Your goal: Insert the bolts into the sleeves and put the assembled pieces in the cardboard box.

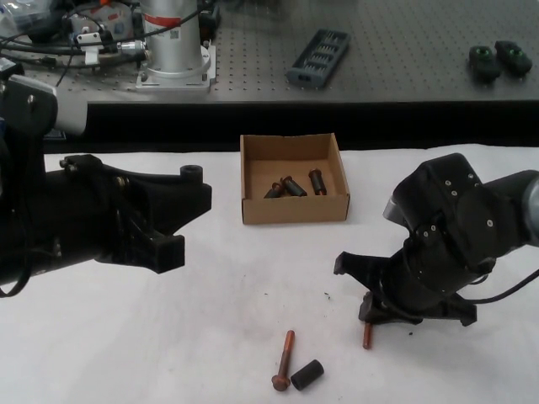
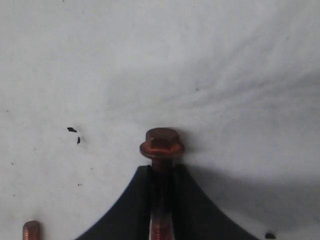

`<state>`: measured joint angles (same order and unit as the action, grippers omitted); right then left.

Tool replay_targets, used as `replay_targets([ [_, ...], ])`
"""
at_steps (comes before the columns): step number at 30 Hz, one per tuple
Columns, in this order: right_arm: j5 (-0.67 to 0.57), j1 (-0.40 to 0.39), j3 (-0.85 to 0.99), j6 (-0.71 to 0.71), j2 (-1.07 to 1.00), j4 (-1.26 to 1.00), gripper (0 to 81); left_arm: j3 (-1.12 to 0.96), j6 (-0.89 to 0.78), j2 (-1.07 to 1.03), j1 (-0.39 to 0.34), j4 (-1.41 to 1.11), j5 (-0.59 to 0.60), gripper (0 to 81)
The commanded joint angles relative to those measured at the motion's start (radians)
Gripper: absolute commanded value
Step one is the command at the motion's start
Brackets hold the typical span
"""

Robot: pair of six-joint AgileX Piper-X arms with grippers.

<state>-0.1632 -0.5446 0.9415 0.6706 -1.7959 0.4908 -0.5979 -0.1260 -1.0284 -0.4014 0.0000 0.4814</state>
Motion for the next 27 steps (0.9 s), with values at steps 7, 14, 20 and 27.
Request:
replay_targets([
  [7, 0.101, 0.006, -0.014, -0.143, -0.012, 0.222, 11.3, -0.006, -0.009, 0.011, -0.002, 0.000, -0.006, 8.3],
  [14, 0.076, 0.006, -0.014, -0.269, 0.007, 0.123, 11.3, -0.003, -0.025, 0.000, -0.002, 0.000, -0.006, 8.3],
  [20, 0.004, 0.006, -0.014, -0.353, 0.070, -0.012, 5.9, 0.122, -0.130, -0.053, -0.006, -0.108, 0.002, 8.3],
  [27, -0.017, 0.006, -0.014, -0.477, 0.111, -0.034, 4.3, 0.353, -0.321, -0.098, -0.030, -0.376, 0.010, 8.3],
])
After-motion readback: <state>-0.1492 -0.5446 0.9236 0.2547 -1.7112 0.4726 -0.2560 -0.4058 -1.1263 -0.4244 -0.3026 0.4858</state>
